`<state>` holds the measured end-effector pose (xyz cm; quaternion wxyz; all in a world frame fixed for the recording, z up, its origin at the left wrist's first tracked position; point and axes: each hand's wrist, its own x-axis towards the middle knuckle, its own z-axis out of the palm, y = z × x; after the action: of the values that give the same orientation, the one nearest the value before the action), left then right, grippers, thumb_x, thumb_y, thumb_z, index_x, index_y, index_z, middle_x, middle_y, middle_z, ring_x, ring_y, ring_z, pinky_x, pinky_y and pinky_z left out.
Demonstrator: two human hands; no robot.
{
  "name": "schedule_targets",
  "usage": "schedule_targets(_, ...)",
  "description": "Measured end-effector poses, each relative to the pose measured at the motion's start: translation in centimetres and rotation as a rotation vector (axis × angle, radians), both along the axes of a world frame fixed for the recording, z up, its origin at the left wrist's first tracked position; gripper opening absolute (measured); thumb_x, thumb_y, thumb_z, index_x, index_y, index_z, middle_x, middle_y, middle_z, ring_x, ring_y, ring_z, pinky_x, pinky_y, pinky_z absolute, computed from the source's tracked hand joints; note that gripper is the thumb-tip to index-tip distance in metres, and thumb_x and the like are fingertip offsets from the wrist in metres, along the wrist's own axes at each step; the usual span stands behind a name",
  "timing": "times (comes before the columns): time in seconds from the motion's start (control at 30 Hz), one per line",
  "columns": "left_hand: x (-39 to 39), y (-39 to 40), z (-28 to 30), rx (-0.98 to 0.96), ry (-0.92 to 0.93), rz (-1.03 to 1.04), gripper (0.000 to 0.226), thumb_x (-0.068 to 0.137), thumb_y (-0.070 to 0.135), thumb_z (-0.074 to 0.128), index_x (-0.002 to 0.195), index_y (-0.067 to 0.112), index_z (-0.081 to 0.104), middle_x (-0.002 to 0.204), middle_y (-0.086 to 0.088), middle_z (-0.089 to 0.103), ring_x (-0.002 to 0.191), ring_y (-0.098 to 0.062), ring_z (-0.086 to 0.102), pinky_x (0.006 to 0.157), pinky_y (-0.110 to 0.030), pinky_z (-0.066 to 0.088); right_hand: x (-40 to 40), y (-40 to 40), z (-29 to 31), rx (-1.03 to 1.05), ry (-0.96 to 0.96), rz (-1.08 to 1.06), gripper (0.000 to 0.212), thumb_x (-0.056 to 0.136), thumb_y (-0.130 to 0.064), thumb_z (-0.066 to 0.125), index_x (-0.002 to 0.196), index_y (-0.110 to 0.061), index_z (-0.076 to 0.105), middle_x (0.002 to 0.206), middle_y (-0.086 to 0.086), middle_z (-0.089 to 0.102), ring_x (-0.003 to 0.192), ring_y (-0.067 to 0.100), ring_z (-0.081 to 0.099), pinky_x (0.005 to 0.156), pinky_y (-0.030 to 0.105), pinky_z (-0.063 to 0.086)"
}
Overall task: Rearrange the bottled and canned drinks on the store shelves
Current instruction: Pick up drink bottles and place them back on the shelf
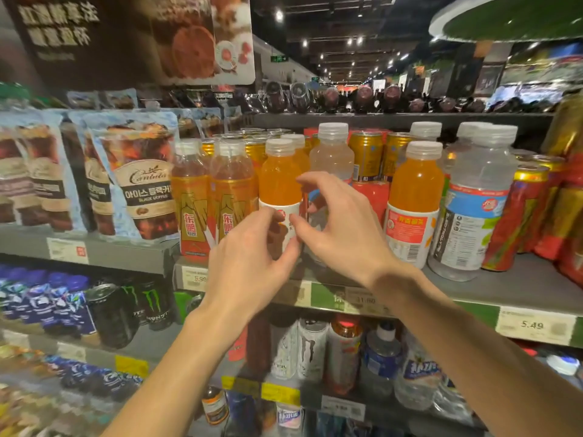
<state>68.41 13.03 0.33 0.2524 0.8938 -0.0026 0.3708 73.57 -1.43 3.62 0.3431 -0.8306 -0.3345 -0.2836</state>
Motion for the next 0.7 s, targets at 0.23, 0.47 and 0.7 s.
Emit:
schedule_targets(0.23,0.5,-0.5,-0.3,0.014,-0.062,-0.082,0.019,0.086,0.04,0.07,0.094,0.032,0.055,0.081,0.016,0.062,0.073,-0.008,0.062,0.063,-0.037,0.054,0.5,-2.5,1.1,0.149,-0.331,-0.188,0.028,0.087,-0.016,0.068,0.114,-0.013,0.063,0.108,-0.005,0.059,0.092,0.01,0.052,0.076,0.02,0.042)
schedule_targets(0.47,0.7,-2.8,-0.6,0.091,-0.027,-0.199,0.023,0.089,0.044,0.066,0.105,0.031,0.055,0.092,0.021,0.057,0.084,-0.009,0.061,0.066,-0.032,0.051,0.4,-8.6,3.4,-0.164,-0.281,-0.758,0.069,0.083,-0.038,0.069,0.144,-0.017,0.045,0.149,0.016,0.044,0.128,0.037,0.037,0.095,0.048,0.034)
schedule_targets(0.7,1.6,-6.2,-0.6,0.135,0.049,-0.317,0.029,0.091,0.048,0.061,0.111,0.029,0.052,0.103,0.015,0.061,0.092,-0.012,0.06,0.073,-0.036,0.05,0.4,-9.4,2.4,-0.214,-0.188,-0.63,0.066,0.083,-0.027,0.077,0.14,-0.017,0.044,0.143,0.012,0.045,0.128,0.036,0.045,0.102,0.048,0.042)
